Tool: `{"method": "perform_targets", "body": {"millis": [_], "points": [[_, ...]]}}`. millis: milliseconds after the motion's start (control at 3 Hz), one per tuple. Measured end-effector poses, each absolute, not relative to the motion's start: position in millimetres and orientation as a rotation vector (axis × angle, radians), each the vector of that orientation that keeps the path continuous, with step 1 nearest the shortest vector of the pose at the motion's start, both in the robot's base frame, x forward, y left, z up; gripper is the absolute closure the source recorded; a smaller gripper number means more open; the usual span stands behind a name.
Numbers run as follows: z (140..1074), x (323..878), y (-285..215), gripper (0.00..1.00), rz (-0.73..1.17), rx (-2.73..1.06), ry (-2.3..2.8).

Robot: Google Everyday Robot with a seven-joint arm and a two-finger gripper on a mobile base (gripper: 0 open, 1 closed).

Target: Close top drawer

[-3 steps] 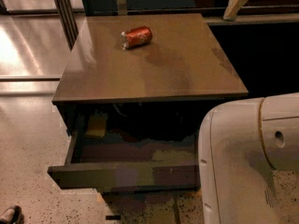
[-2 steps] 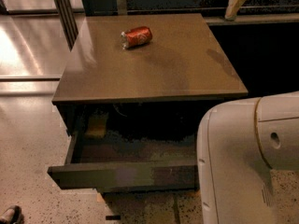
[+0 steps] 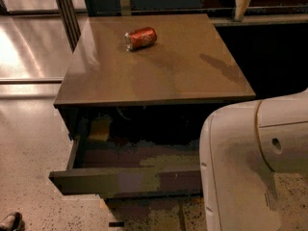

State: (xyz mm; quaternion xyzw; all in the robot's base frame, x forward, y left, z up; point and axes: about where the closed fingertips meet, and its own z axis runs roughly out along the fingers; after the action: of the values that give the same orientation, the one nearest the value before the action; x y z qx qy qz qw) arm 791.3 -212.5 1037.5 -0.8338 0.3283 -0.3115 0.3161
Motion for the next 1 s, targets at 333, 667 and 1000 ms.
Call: {"method": "perform_targets", "body": {"millis": [333, 667, 1000], "points": [[1031.3, 786.0, -208.7, 0.00, -0.834, -2.292, 0.782], [1017.1, 776.1, -200.8, 0.00, -0.825, -2.455, 0.651], [1007.1, 769.4, -198.0, 0.00, -0.805, -2.555, 0.579]]}}
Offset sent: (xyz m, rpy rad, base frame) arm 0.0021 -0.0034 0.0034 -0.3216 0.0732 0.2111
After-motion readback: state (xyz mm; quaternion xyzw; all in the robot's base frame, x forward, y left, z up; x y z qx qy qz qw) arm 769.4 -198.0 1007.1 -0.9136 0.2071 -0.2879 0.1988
